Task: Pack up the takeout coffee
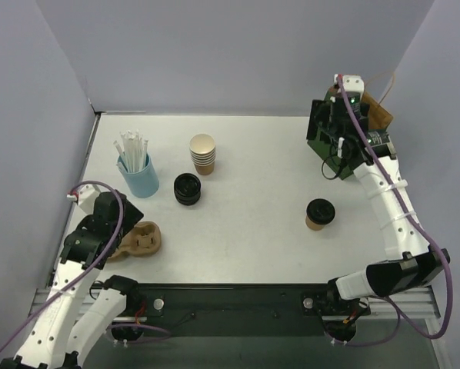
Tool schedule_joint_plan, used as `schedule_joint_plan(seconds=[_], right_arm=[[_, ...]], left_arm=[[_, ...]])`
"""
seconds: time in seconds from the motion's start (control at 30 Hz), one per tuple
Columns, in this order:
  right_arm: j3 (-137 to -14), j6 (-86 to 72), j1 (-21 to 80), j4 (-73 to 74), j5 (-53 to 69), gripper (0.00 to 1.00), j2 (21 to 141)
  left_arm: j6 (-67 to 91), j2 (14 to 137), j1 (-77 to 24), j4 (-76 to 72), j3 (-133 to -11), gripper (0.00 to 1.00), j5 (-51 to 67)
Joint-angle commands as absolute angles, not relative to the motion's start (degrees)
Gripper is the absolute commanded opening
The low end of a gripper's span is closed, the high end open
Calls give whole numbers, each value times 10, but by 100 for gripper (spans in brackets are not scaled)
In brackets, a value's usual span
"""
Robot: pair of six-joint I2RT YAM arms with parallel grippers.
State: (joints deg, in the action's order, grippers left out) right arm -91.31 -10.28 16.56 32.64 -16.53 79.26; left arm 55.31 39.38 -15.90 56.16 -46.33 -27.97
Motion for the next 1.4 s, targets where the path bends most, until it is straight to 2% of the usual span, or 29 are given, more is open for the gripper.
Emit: schedule_joint_plan(seconds=[0.0,0.23,0.47,0.63,0.67,0.77,0.8,0.97,1.17,1.37], right_arm=[[-1018,-8,105,328,-158,79,874],[-1156,34,24,333,-84,79,992],[-1184,52,-37,333,77,80,1048],[-1177,92,-42,333,74,77,1079],[-1176,99,-43,332,78,75,1082],[-1187,119,-47,332,88,53,1096],[-1191,124,-48,331,94,39,1100],[-1209,148,-48,325,144,10,1098],[-1164,191,-5,306,187,0,1049],[-1106,228,73,280,171,0,984]], left_arm=[[415,340,-156,450,-486,81,-223],[380,294,-156,395,-437,81,-203],[330,290,-156,349,-411,81,-132],[324,289,-156,355,-416,81,-155],[323,289,-156,354,-414,81,-155],[322,283,-156,350,-411,81,-150],[321,281,-156,349,-410,81,-150],[319,277,-156,348,-410,81,-151],[318,278,-156,345,-409,81,-152],[318,279,-156,346,-408,80,-156]])
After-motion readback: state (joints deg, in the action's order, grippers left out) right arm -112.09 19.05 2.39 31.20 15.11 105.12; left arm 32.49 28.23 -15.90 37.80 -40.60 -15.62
